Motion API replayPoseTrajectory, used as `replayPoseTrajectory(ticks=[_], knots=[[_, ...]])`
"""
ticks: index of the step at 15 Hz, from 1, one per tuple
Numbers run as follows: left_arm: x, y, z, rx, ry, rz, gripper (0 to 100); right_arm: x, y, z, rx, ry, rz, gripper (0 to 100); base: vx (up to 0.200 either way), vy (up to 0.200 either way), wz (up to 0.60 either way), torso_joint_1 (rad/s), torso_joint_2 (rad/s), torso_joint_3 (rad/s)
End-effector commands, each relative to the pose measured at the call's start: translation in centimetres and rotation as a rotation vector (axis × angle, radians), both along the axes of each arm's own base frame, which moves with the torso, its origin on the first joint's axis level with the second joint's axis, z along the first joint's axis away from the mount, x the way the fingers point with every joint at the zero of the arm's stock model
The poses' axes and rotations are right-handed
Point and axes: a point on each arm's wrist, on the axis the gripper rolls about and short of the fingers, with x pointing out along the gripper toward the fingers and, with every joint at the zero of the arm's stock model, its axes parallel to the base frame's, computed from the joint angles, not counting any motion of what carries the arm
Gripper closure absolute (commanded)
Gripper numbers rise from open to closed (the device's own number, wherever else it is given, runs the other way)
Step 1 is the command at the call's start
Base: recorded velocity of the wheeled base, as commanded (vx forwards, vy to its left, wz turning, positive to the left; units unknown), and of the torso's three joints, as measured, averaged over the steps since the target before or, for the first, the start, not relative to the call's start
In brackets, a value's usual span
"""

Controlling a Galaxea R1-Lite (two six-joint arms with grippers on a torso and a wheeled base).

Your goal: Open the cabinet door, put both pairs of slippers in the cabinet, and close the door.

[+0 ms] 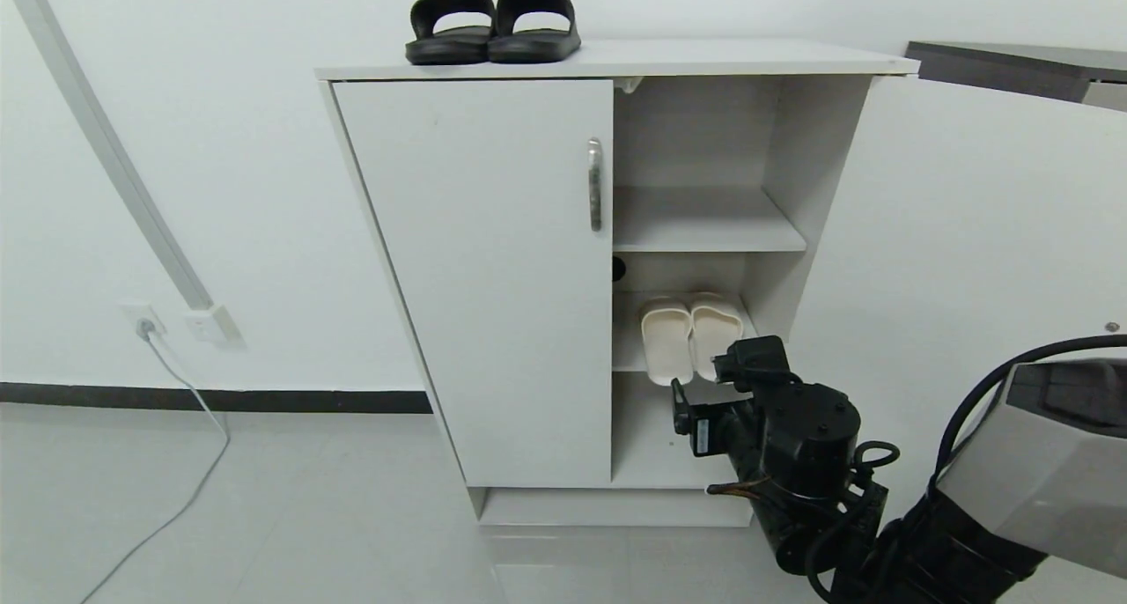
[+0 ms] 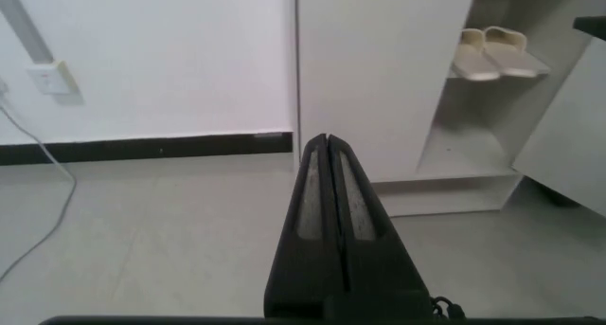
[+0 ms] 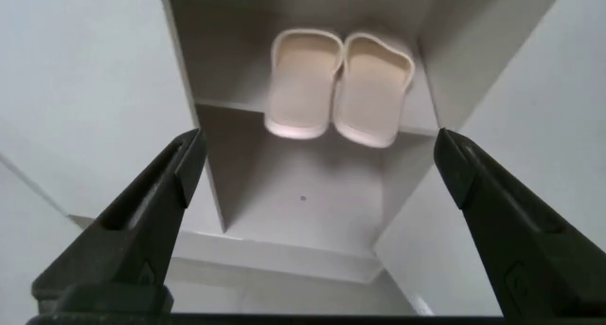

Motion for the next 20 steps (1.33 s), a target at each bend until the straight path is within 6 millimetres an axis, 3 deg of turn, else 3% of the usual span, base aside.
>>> replayPoseTrajectory(ticks=[1,9,20], knots=[[0.0,0.0,0.0,-0.002,0.002,0.001,100,0.0,-0.3,-0.3,-0.010,0.010,-0.003,0,0.000,0.200,0.00,0.007,0.00,0.007],[0.0,0.0,0.0,-0.003,0.002,0.001,100,-0.3,-0.5,-0.5,-0.040,0.007,0.015,0,0.000,0.200,0.00,0.004,0.00,0.004],[0.0,0.0,0.0,-0.002,0.002,0.001,100,-0.4,-0.4,-1.7,-0.070,0.029,0.021,0,0.000,0.000,0.00,0.000,0.00,0.000]])
